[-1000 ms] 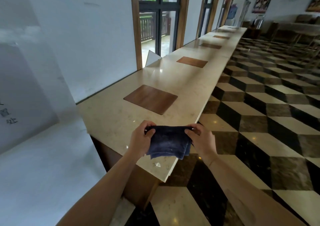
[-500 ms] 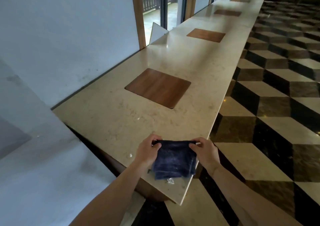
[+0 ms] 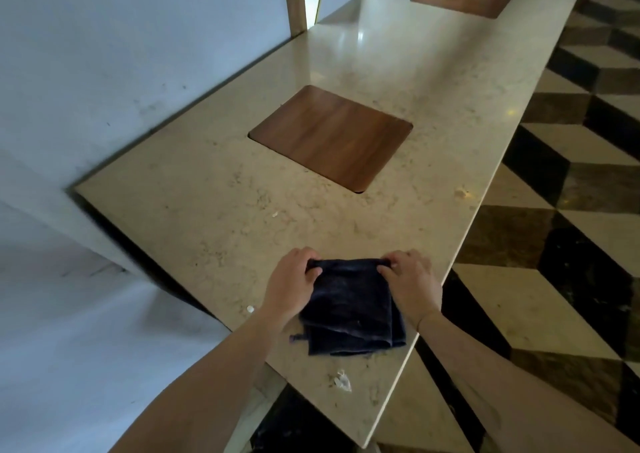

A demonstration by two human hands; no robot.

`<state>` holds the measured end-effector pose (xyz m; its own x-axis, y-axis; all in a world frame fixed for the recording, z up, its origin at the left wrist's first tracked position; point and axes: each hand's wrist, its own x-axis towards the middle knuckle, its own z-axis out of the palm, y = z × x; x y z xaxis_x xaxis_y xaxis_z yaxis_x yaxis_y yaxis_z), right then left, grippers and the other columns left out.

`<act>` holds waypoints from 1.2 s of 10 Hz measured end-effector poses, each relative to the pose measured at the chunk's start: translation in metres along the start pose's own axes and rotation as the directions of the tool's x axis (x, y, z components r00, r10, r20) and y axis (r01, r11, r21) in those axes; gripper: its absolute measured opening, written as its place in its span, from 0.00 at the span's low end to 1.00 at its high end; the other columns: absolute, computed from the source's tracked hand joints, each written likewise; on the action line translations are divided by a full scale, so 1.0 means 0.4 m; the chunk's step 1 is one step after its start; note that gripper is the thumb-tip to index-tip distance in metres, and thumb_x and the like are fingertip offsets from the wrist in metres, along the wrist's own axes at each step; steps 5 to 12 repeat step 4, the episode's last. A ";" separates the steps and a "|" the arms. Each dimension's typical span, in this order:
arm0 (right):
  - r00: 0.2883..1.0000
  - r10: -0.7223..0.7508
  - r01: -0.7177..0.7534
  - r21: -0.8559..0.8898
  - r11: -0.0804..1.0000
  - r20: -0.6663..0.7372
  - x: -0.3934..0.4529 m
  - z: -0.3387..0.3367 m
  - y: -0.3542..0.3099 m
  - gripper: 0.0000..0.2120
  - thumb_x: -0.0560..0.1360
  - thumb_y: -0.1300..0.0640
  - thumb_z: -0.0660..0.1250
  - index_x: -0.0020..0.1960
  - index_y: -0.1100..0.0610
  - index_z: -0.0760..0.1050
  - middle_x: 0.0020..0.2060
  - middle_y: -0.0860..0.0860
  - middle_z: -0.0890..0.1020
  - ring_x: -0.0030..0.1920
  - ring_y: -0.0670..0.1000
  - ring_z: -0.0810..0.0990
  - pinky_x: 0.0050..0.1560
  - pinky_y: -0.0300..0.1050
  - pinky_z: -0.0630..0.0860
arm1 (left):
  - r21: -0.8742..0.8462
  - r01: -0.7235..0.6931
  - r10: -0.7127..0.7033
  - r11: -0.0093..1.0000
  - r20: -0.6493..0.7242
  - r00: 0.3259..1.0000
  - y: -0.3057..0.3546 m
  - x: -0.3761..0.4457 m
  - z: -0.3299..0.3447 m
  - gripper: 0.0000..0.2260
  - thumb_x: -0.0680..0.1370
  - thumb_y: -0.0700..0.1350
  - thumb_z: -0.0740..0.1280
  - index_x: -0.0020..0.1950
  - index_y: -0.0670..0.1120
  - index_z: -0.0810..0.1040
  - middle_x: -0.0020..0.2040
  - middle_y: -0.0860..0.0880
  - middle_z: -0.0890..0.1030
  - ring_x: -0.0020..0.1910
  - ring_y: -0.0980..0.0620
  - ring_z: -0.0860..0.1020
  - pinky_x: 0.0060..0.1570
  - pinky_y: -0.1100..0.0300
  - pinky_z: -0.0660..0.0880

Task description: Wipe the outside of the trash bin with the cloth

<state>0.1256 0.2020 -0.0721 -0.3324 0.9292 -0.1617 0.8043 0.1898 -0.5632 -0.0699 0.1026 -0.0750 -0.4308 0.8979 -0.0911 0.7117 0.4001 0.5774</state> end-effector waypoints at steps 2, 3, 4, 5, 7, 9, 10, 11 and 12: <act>0.997 -0.004 -0.002 -0.084 0.996 -0.079 -0.025 0.001 -0.033 0.11 0.79 0.47 0.64 0.60 0.47 0.76 0.58 0.49 0.74 0.61 0.54 0.70 0.52 0.52 0.76 | 0.027 -0.018 0.019 0.999 -0.033 0.999 0.005 -0.015 -0.021 0.09 0.80 0.48 0.64 0.58 0.48 0.74 0.54 0.49 0.75 0.49 0.49 0.77 0.48 0.53 0.77; 0.990 -0.003 0.005 0.012 1.000 -0.140 -0.039 -0.028 -0.059 0.12 0.78 0.47 0.65 0.61 0.46 0.76 0.59 0.48 0.74 0.62 0.53 0.70 0.54 0.50 0.74 | -0.024 -0.027 0.024 0.999 -0.135 0.991 0.019 -0.036 -0.058 0.08 0.80 0.48 0.64 0.58 0.49 0.74 0.54 0.50 0.76 0.49 0.50 0.77 0.47 0.55 0.77; 0.968 -0.037 0.076 0.150 0.986 -0.247 -0.092 -0.098 -0.116 0.11 0.78 0.48 0.65 0.59 0.46 0.77 0.56 0.46 0.74 0.60 0.51 0.72 0.51 0.46 0.72 | -0.188 -0.087 0.024 0.978 -0.315 0.949 0.051 -0.095 -0.146 0.08 0.79 0.48 0.65 0.57 0.50 0.76 0.53 0.52 0.78 0.48 0.54 0.78 0.48 0.57 0.77; 0.968 -0.037 0.076 0.150 0.986 -0.247 -0.092 -0.098 -0.116 0.11 0.78 0.48 0.65 0.59 0.46 0.77 0.56 0.46 0.74 0.60 0.51 0.72 0.51 0.46 0.72 | -0.188 -0.087 0.024 0.978 -0.315 0.949 0.051 -0.095 -0.146 0.08 0.79 0.48 0.65 0.57 0.50 0.76 0.53 0.52 0.78 0.48 0.54 0.78 0.48 0.57 0.77; 0.968 -0.037 0.076 0.150 0.986 -0.247 -0.092 -0.098 -0.116 0.11 0.78 0.48 0.65 0.59 0.46 0.77 0.56 0.46 0.74 0.60 0.51 0.72 0.51 0.46 0.72 | -0.188 -0.087 0.024 0.978 -0.315 0.949 0.051 -0.095 -0.146 0.08 0.79 0.48 0.65 0.57 0.50 0.76 0.53 0.52 0.78 0.48 0.54 0.78 0.48 0.57 0.77; 0.968 -0.037 0.076 0.150 0.986 -0.247 -0.092 -0.098 -0.116 0.11 0.78 0.48 0.65 0.59 0.46 0.77 0.56 0.46 0.74 0.60 0.51 0.72 0.51 0.46 0.72 | -0.188 -0.087 0.024 0.978 -0.315 0.949 0.051 -0.095 -0.146 0.08 0.79 0.48 0.65 0.57 0.50 0.76 0.53 0.52 0.78 0.48 0.54 0.78 0.48 0.57 0.77; 0.968 -0.037 0.076 0.150 0.986 -0.247 -0.092 -0.098 -0.116 0.11 0.78 0.48 0.65 0.59 0.46 0.77 0.56 0.46 0.74 0.60 0.51 0.72 0.51 0.46 0.72 | -0.188 -0.087 0.024 0.978 -0.315 0.949 0.051 -0.095 -0.146 0.08 0.79 0.48 0.65 0.57 0.50 0.76 0.53 0.52 0.78 0.48 0.54 0.78 0.48 0.57 0.77; 0.968 -0.037 0.076 0.150 0.986 -0.247 -0.092 -0.098 -0.116 0.11 0.78 0.48 0.65 0.59 0.46 0.77 0.56 0.46 0.74 0.60 0.51 0.72 0.51 0.46 0.72 | -0.188 -0.087 0.024 0.978 -0.315 0.949 0.051 -0.095 -0.146 0.08 0.79 0.48 0.65 0.57 0.50 0.76 0.53 0.52 0.78 0.48 0.54 0.78 0.48 0.57 0.77; 0.968 -0.037 0.076 0.150 0.986 -0.247 -0.092 -0.098 -0.116 0.11 0.78 0.48 0.65 0.59 0.46 0.77 0.56 0.46 0.74 0.60 0.51 0.72 0.51 0.46 0.72 | -0.188 -0.087 0.024 0.978 -0.315 0.949 0.051 -0.095 -0.146 0.08 0.79 0.48 0.65 0.57 0.50 0.76 0.53 0.52 0.78 0.48 0.54 0.78 0.48 0.57 0.77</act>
